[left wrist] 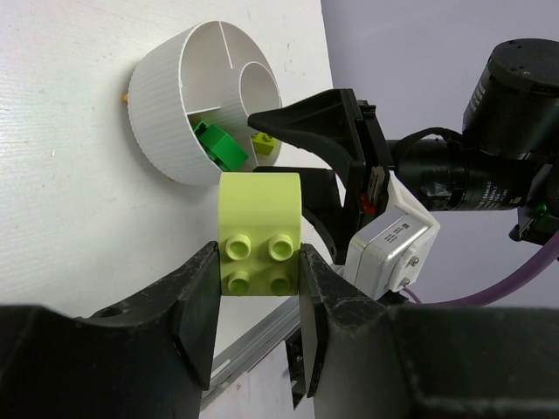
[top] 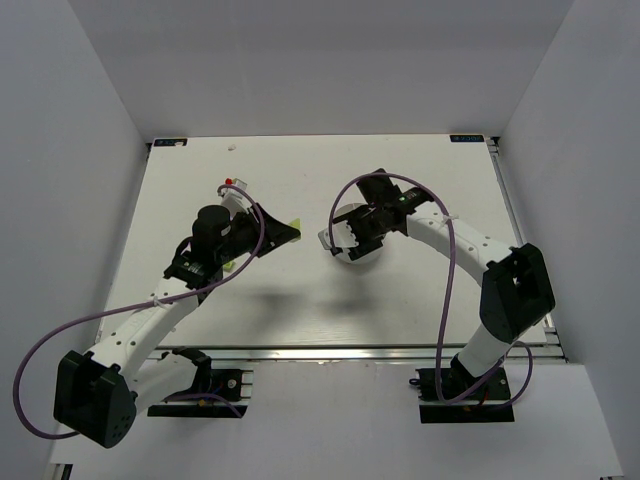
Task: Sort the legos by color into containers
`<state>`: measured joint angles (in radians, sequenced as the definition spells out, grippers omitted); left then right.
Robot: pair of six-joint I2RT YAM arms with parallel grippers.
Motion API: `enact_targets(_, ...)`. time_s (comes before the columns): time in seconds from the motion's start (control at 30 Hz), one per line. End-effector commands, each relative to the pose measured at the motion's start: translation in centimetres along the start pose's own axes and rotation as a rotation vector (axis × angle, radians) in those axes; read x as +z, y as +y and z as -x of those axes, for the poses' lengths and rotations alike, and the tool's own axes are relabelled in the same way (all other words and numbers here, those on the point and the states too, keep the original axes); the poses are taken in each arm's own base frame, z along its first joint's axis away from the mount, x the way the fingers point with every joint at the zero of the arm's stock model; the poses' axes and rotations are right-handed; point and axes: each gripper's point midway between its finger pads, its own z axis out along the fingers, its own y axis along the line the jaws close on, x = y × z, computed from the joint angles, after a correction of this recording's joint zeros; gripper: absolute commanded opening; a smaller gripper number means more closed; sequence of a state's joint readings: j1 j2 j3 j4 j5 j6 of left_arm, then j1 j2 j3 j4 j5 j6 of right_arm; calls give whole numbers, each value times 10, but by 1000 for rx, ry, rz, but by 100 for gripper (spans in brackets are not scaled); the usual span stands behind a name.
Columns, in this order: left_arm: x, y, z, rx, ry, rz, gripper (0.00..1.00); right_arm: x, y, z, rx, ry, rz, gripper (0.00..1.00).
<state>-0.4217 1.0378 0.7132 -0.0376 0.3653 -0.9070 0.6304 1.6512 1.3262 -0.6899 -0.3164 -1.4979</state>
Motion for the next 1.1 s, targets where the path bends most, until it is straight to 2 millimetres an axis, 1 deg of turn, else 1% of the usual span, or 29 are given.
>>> enact_targets(0.0,-4,-6,5,11,-24,-21,1,-4,-16,3,-4,-7,-48,62)
enact_targets(0.13,-4,-7,6,12,-25,-23,1,-5,-17,3,6,-11,-49,62)
enact_targets(0.23,-5,-8,6,11,-25,-27,1,-9,-19,10,9,-33,-58,62)
enact_targets(0.3,-4,-10,6,14,-22,-36,1,-15,-21,18,9,-61,-73,62)
enact_targets(0.33,-4,-10,4,10,-16,-43,1,-22,-25,24,15,-85,-89,62)
enact_targets(0.43,-2,-18,4,14,-6,-88,1,-34,-30,36,45,-118,-117,62)
enact_targets(0.47,2,-19,4,16,0,-97,1,-42,-33,41,53,-134,-134,62)
enact_targets(0.53,6,-19,2,20,20,-109,2,-50,-36,47,93,-150,-165,62)
enact_targets(0.57,9,-24,5,28,23,-123,3,-59,-36,50,109,-160,-201,64)
enact_targets(0.6,16,-19,3,21,43,-114,3,-65,-40,49,131,-158,-247,76)
enact_targets(0.63,19,-19,0,22,64,-125,3,-78,-65,53,115,-179,-385,89)
enact_targets(0.67,23,-21,2,27,68,-140,3,-85,-58,52,208,-197,-450,89)
enact_targets(0.7,32,-19,2,22,83,-138,3,-96,-68,45,250,-187,-545,89)
enact_targets(0.73,36,-19,2,21,93,-143,3,-113,-84,48,254,-216,-660,89)
enact_targets(0.77,40,-22,2,28,106,-160,4,-122,-80,52,285,-245,-679,89)
enact_targets(0.8,45,-28,8,41,105,-176,4,-125,-78,50,309,-255,-667,89)
enact_targets(0.83,55,-21,6,39,128,-162,4,-128,-75,51,337,-269,-644,77)
enact_targets(0.87,59,-21,5,43,146,-168,4,-122,-63,53,385,-288,-572,68)
enact_targets(0.9,64,-29,13,59,144,-185,4,-132,-66,51,449,-310,-571,54)
enact_targets(0.93,75,-22,11,65,162,-172,4,-132,-62,49,492,-318,-549,21)
enact_targets(0.97,80,-20,11,67,175,-166,4,-130,-56,46,543,-321,-519,7)
enact_targets(1.0,84,-21,12,75,182,-167,5,-133,-55,39,583,-325,-520,0)
enact_targets(1.03,88,-26,19,93,175,-180,6,-131,-51,36,630,-332,-510,0)
enact_targets(1.07,96,-21,17,88,186,-171,6,-132,-48,33,652,-339,-505,0)
